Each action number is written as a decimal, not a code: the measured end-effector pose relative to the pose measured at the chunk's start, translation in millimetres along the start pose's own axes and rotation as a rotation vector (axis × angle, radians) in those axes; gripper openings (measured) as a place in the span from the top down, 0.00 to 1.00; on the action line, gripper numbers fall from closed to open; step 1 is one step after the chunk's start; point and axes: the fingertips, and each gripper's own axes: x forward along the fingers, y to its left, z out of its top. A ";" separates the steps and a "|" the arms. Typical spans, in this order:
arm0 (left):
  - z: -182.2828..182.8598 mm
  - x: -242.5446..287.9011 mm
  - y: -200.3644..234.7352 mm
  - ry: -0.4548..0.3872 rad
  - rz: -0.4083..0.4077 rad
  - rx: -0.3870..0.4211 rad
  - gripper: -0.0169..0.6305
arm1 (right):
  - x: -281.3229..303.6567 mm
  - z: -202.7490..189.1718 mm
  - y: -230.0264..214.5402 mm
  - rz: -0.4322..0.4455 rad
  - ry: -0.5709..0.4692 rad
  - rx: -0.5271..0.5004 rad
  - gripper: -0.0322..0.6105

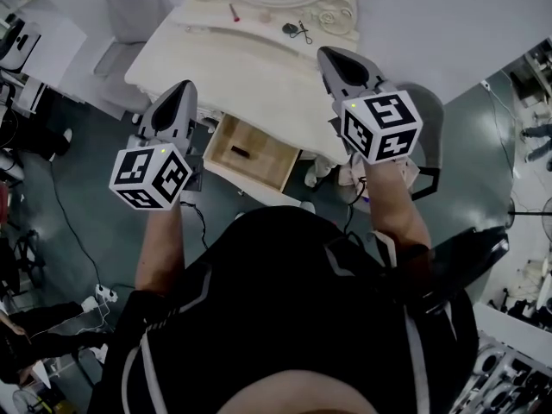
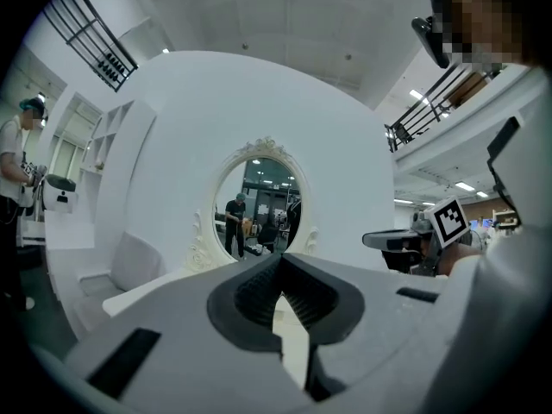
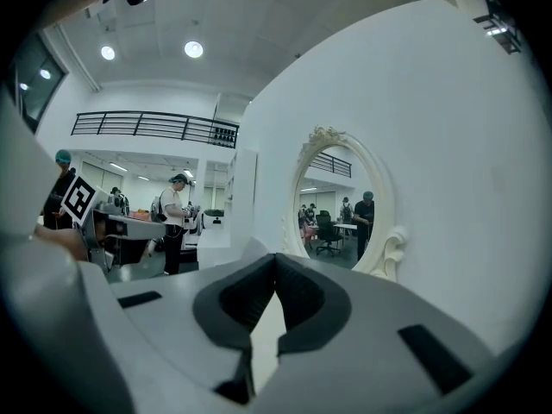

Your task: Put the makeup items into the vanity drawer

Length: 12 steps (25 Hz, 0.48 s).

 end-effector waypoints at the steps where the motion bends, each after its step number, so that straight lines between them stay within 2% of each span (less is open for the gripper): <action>1: -0.8 -0.4 -1.9 0.004 0.000 0.017 0.97 | -1.8 0.9 -1.3 -0.004 -0.003 -0.001 0.94; 3: -2.6 -0.8 -5.1 0.010 -0.001 0.038 0.97 | -4.0 1.7 -2.8 -0.007 -0.006 -0.004 0.94; 8: 0.7 -4.6 -9.5 -0.006 -0.015 -0.009 0.97 | -8.2 0.5 -4.0 -0.011 -0.001 0.002 0.94; 12: 5.8 -7.3 -7.9 -0.016 -0.005 0.007 0.97 | -7.3 2.1 -7.0 -0.014 -0.004 0.011 0.94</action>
